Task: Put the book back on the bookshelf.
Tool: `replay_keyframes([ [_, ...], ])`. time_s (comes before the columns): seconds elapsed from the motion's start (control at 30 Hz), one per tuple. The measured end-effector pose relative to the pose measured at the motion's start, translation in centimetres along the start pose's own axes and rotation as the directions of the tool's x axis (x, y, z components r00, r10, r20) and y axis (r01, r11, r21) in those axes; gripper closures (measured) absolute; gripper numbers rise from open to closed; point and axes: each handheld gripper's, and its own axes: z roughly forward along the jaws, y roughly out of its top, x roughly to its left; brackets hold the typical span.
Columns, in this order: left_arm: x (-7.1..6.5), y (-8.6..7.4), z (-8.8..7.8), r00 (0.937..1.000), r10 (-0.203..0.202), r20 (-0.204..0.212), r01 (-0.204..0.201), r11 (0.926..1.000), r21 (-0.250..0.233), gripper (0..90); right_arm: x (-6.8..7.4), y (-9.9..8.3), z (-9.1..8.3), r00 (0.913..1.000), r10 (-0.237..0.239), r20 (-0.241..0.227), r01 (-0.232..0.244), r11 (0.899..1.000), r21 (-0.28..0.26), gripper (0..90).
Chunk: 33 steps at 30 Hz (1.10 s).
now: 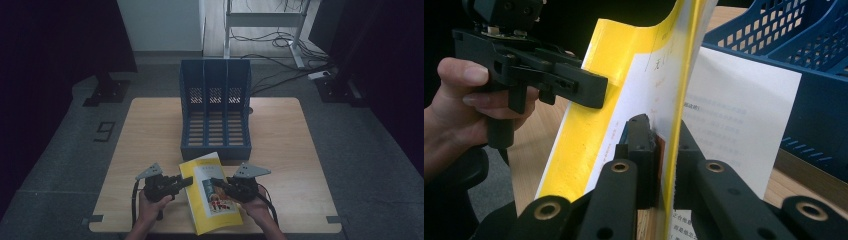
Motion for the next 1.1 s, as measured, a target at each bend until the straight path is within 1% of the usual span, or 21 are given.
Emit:
replay_keyframes([
  [0.2, -0.02, 0.01, -0.02, 1.0, -0.002, 0.007, 0.002, 1.0, -0.004, 68.0, -0.18, -0.02, -0.04, 1.0, 0.001, -0.003, -0.001, 1.0, 0.006, 82.2],
  [0.4, -0.33, 0.2, -0.25, 0.9999, 0.009, 0.009, -0.009, 0.9999, -0.006, 68.4, -0.01, 0.11, -0.13, 0.9999, -0.016, 0.001, 0.016, 1.0, 0.008, 82.5],
  [0.53, -0.68, 0.65, -0.8, 0.9997, 0.02, 0.017, -0.02, 0.9994, -0.027, 70.1, 0.52, 0.56, -0.34, 0.9995, -0.031, 0.002, 0.031, 0.999, -0.007, 83.0],
  [0.67, -0.87, 0.78, -0.96, 0.9995, 0.029, 0.012, -0.028, 0.9992, -0.03, 70.7, 0.61, 0.69, -0.36, 0.9993, -0.037, -0.003, 0.036, 0.999, -0.017, 83.5],
  [0.83, -0.81, 0.68, -0.89, 0.9996, 0.019, 0.022, -0.018, 0.999, -0.04, 70.7, 0.35, 0.55, -0.35, 0.9996, -0.022, -0.017, 0.022, 0.999, -0.025, 84.7],
  [0.87, -0.77, 0.64, -0.84, 0.9996, 0.01, 0.027, -0.008, 0.9989, -0.046, 70.0, 0.23, 0.5, -0.36, 0.9996, -0.008, -0.026, 0.007, 1.0, -0.03, 85.6],
  [0.9, -0.61, 0.53, -0.68, 0.9987, -0.01, 0.049, 0.013, 0.9986, -0.051, 69.3, 0.18, 0.49, -0.38, 0.9996, -0.008, -0.028, 0.007, 1.0, -0.028, 85.7],
  [0.93, -0.61, 0.53, -0.68, 0.9987, -0.01, 0.049, 0.013, 0.9986, -0.051, 68.5, 0.18, 0.49, -0.38, 0.9996, -0.008, -0.028, 0.007, 1.0, -0.028, 85.7],
  [0.97, -0.58, 0.47, -0.51, 0.9982, -0.01, 0.059, 0.012, 0.9989, -0.045, 67.9, 0.08, 0.38, -0.33, 0.9989, -0.005, -0.047, 0.004, 0.999, -0.036, 85.8],
  [1.0, -0.66, 0.41, -0.35, 0.9983, -0.003, 0.059, 0.005, 0.9993, -0.038, 67.9, 0.08, 0.38, -0.33, 0.9989, -0.005, -0.047, 0.004, 0.999, -0.036, 85.8],
  [1.03, -0.89, 0.33, -0.2, 0.9988, 0.009, 0.049, -0.007, 0.9993, -0.036, 67.7, 0.15, 0.33, -0.24, 0.9983, -0.014, -0.056, 0.012, 0.999, -0.039, 85.8],
  [1.1, -0.97, 0.37, -0.23, 0.9989, 0.013, 0.044, -0.012, 0.9994, -0.033, 68.0, 0.28, 0.38, -0.23, 0.9984, -0.022, -0.052, 0.02, 0.999, -0.036, 85.8],
])
